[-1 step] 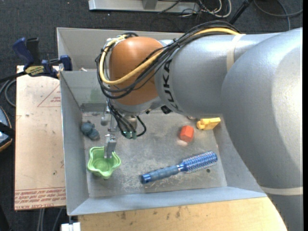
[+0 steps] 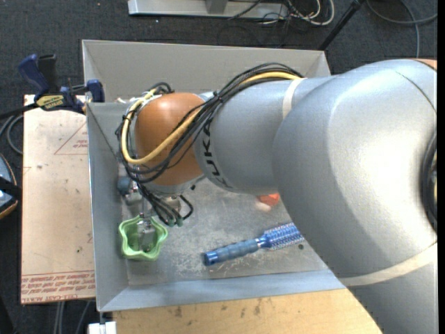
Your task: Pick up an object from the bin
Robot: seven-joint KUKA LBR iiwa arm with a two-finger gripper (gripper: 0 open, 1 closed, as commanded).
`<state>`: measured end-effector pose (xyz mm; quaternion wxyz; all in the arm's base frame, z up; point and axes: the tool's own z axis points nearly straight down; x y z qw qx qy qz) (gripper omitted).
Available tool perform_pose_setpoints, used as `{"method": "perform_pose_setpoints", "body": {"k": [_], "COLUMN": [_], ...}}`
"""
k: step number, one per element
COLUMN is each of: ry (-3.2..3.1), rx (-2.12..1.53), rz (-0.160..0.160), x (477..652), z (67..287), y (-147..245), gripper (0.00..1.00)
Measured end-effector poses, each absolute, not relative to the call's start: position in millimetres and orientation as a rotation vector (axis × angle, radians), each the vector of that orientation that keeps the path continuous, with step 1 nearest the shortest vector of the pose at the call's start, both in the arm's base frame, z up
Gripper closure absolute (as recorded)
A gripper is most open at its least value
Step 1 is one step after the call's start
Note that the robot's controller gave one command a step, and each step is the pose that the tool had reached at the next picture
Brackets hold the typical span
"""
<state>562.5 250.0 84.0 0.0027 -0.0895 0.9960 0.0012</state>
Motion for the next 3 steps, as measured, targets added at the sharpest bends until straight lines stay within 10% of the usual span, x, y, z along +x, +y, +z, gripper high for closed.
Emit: {"method": "perform_pose_setpoints", "body": {"k": [1,3], "ry": [3.126,3.108], "rx": [-0.280,-0.365], "rz": [0.001,0.006], "x": [563.7,582.8], "z": [86,290], "y": [249,251], "gripper": [1.00,1.00]}}
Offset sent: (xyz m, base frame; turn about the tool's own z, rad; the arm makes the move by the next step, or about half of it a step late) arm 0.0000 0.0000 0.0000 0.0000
